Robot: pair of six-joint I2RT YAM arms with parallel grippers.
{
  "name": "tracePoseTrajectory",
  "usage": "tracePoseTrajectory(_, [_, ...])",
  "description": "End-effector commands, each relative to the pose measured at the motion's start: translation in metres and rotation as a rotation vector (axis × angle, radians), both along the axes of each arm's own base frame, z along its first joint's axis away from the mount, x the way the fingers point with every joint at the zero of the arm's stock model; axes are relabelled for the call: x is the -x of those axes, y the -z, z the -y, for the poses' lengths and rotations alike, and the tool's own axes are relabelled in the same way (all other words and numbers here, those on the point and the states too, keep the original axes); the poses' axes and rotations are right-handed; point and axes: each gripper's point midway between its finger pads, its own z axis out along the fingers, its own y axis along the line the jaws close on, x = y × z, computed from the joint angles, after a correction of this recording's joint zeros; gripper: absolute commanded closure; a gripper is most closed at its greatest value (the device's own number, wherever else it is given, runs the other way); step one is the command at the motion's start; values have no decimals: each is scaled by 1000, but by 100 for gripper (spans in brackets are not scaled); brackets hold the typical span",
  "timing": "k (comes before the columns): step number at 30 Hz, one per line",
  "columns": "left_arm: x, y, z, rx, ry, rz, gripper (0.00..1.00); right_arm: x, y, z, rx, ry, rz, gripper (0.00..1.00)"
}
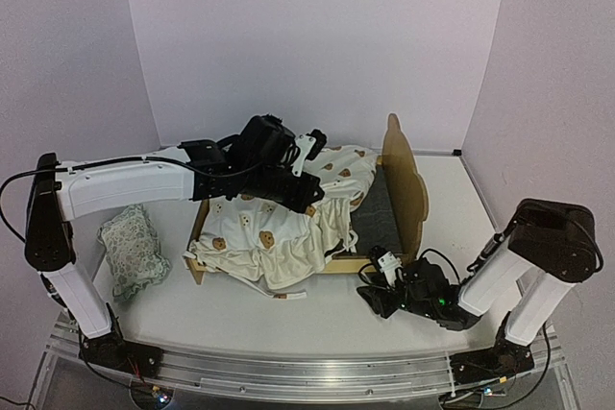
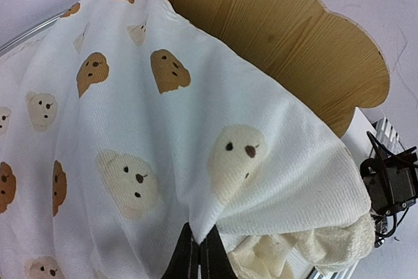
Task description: Set up the pet bed
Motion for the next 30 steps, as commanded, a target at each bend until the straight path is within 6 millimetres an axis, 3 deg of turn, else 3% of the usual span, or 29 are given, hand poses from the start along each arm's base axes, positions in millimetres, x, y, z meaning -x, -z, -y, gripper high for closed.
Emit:
tracePoseTrajectory(1, [-4,-16,2,7,-4,25,100,-18,-22,-4,-70,46,129,52])
tracePoseTrajectory(6, [-5,-13,3,-1,-2,24,100,-23,-20,-5,-61,57,162,63])
tracePoseTrajectory(14, [-7,-13,3,-6,-12,29,100,-12,-18,-19,-90,-12,134,95])
tracePoseTrajectory(16, [-10,-13,1,-12,-30,40,100,-1,-20,-25,-118,-58,104,100])
tracePoseTrajectory(21, [-12,-14,-1,-18,-36,49,100,41,-21,-38,-165,-207,-51,100])
tracePoseTrajectory(30, [-11,1,6,-27,-19,25,100,106,-24,-43,-55,-382,-288,100])
